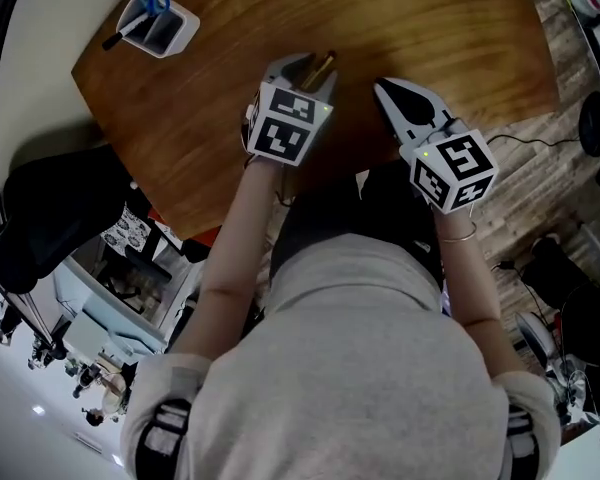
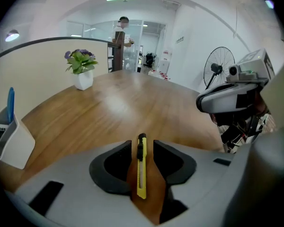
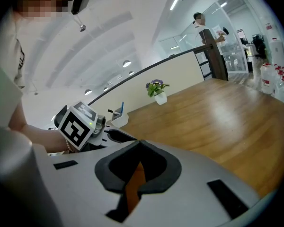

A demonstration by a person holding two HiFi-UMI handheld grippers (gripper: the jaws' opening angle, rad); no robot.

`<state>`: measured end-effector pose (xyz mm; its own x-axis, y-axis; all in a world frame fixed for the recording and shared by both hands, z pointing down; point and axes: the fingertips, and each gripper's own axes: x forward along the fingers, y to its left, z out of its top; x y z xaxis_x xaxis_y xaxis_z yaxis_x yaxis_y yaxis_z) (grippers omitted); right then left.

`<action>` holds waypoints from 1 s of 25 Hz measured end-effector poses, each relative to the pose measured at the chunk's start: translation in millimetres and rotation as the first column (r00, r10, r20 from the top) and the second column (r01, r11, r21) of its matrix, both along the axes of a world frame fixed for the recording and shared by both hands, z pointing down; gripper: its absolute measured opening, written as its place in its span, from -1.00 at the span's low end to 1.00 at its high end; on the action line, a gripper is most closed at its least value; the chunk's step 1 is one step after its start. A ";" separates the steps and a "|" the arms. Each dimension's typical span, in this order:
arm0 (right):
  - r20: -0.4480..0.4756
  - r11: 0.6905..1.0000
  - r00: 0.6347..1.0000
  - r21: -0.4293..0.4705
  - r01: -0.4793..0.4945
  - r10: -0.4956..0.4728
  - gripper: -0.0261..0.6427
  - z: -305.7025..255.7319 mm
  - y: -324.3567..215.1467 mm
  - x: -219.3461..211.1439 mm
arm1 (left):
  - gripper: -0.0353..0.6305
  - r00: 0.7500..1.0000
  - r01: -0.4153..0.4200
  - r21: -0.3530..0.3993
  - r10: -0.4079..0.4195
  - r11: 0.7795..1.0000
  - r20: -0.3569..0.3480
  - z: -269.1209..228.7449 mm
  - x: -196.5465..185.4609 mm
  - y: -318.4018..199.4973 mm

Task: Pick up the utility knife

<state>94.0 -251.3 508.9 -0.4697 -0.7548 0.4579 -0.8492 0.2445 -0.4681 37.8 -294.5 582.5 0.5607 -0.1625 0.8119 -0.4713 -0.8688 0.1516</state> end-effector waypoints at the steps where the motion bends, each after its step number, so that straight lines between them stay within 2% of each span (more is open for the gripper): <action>1: 0.001 1.000 1.000 -0.005 -0.001 0.001 -0.89 2.6 -0.2 0.9 | -0.43 1.000 -0.001 -0.001 0.001 1.000 0.006 2.7 0.2 -0.8; 14: 0.001 0.999 0.999 0.003 -0.047 0.047 -0.89 9.1 -8.4 12.2 | -0.54 0.996 -0.054 0.027 0.052 0.998 0.066 15.2 4.6 -3.7; 18: 0.003 0.999 0.999 0.011 -0.034 0.034 -0.89 8.2 -11.4 7.2 | -0.57 0.997 -0.053 0.024 0.051 0.998 0.064 14.4 4.8 -3.4; 21: 0.004 1.000 1.000 0.013 -0.024 0.024 -0.89 10.2 -13.6 3.5 | -0.68 0.997 -0.046 0.031 0.044 0.998 0.064 15.2 4.8 -2.7; 25: -0.003 0.998 0.999 0.035 -0.043 0.043 -0.89 6.4 -17.6 8.7 | -0.69 0.997 -0.045 0.030 0.043 0.999 0.069 14.8 5.9 -2.5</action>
